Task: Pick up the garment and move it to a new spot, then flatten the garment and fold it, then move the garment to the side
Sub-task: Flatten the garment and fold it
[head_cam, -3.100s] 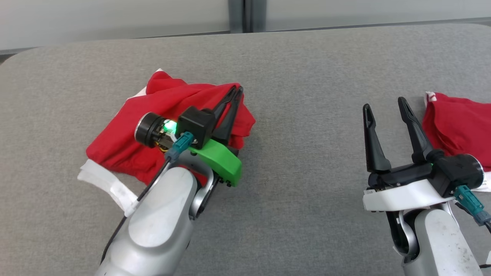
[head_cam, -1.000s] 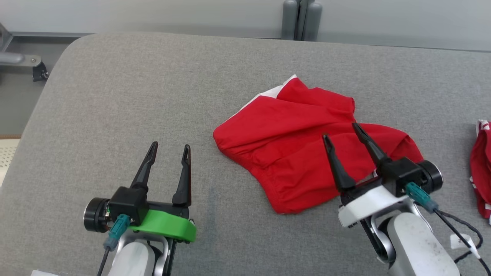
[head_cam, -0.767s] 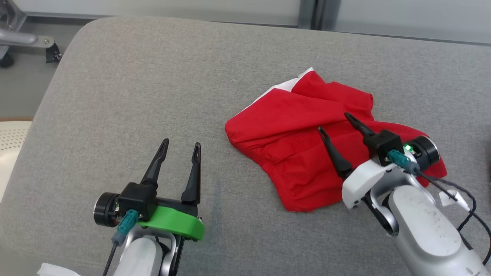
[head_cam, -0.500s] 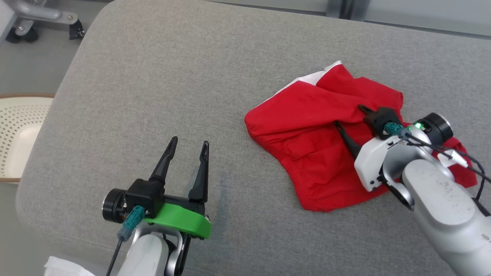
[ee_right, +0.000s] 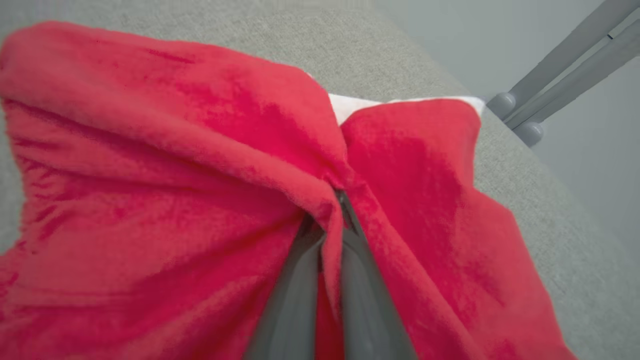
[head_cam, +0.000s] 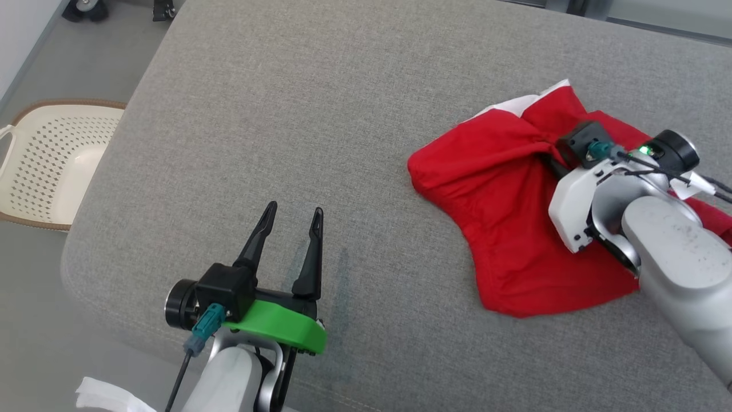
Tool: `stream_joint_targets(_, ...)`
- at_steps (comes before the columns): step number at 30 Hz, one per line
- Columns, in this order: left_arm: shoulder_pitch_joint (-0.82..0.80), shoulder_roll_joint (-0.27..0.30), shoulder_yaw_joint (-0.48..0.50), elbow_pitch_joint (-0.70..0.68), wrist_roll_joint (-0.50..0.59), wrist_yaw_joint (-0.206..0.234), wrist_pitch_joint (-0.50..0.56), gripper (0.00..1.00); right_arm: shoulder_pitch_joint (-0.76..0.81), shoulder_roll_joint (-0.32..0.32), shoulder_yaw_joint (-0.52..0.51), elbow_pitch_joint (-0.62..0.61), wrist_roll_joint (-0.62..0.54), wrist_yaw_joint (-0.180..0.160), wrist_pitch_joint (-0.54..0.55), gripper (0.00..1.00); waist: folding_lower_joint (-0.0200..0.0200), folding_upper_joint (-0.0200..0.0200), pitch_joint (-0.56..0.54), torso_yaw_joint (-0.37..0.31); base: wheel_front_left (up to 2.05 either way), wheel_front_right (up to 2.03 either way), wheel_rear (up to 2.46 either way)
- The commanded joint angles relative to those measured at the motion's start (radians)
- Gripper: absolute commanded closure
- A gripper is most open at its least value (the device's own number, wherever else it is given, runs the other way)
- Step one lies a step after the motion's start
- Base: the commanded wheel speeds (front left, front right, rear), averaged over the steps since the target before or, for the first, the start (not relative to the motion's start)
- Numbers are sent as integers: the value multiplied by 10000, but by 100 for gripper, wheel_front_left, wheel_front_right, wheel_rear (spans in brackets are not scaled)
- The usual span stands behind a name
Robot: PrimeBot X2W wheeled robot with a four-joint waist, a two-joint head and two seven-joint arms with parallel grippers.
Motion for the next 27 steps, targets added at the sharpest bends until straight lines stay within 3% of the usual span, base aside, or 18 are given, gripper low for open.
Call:
stream_joint_targets(1, -191, -6, -6, -32, -48, 62, 1, 0, -268, 17, -166, 137, 182, -20, -134, 100, 0, 0, 12, 8, 0, 0, 0)
stream_joint_targets(7, -256, -5, -130, -64, -85, 102, 1, 0, -1170, 153, -1348, 1154, 234, -20, -601, 100, 0, 0, 51, 40, 0, 0, 0)
stream_joint_targets(15, -286, -6, -301, -118, -196, 159, 1, 0, -2138, 488, -2816, 2768, -760, -20, -1248, 100, 0, 0, 198, 78, 0, 0, 0)
stream_joint_targets(17, -319, -6, -308, -124, -204, 166, 1, 0, -2317, 518, -3019, 3169, -1176, -20, -1460, 0, 0, 0, 235, 50, 0, 0, 0)
stream_joint_targets(27, -253, 0, -76, 29, 137, 79, 1, 0, -2126, 1302, -3169, 4346, -1560, -20, -2005, 0, 0, 0, -271, -850, 0, 0, 0)
